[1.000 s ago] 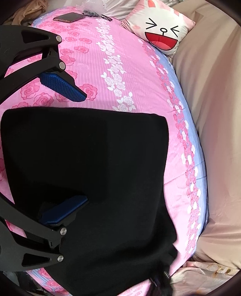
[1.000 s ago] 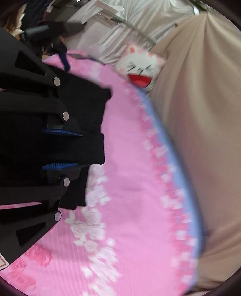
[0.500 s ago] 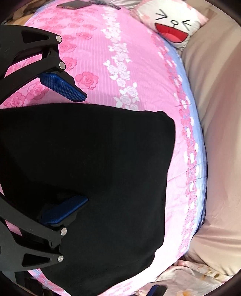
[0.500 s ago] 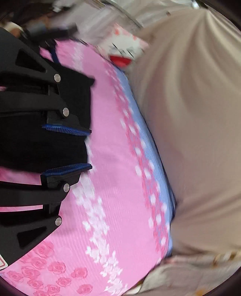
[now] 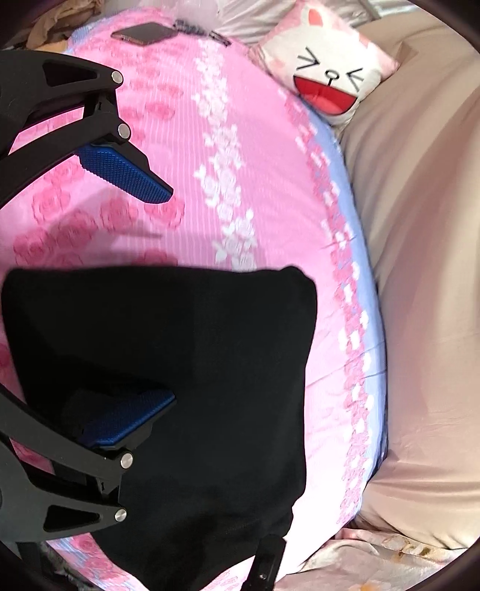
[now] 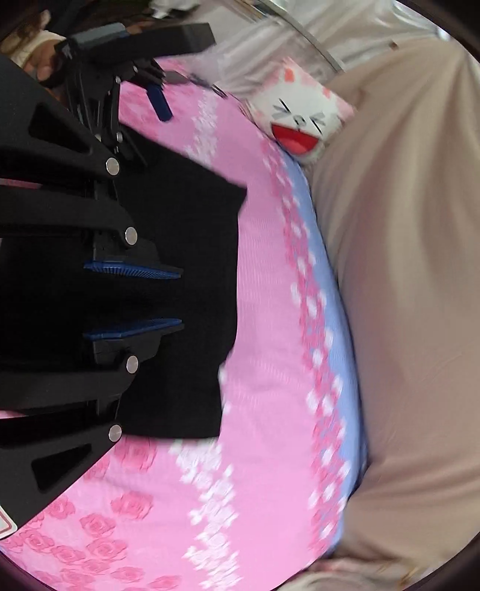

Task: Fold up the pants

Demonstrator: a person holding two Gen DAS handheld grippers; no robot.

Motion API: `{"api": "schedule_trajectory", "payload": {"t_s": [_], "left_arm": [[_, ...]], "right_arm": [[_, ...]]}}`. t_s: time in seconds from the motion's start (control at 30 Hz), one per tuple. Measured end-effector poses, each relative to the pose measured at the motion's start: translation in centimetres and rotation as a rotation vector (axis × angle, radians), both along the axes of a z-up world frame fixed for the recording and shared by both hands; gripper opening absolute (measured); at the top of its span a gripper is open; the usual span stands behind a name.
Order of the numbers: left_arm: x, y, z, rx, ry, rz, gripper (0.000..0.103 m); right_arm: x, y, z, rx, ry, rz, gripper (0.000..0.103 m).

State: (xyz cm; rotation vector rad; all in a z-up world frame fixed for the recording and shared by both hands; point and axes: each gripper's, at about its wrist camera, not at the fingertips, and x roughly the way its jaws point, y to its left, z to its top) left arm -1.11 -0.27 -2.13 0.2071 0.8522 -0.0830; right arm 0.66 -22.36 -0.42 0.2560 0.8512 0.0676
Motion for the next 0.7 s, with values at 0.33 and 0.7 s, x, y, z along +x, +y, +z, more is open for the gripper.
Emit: {"api": "schedule_trajectory", "payload": {"t_s": [0.33, 0.7], "left_arm": [[-0.2, 1.6, -0.2, -0.022, 0.015, 0.001, 0.098], [-1.2, 3.4, 0.2, -0.039, 0.018, 0.013, 0.098]], "right_arm": [[4.5, 1.6, -1.3, 0.032, 0.046, 0.008, 0.024], [13.7, 12.7, -5.7, -0.038, 0.169, 0.296, 0.028]]}}
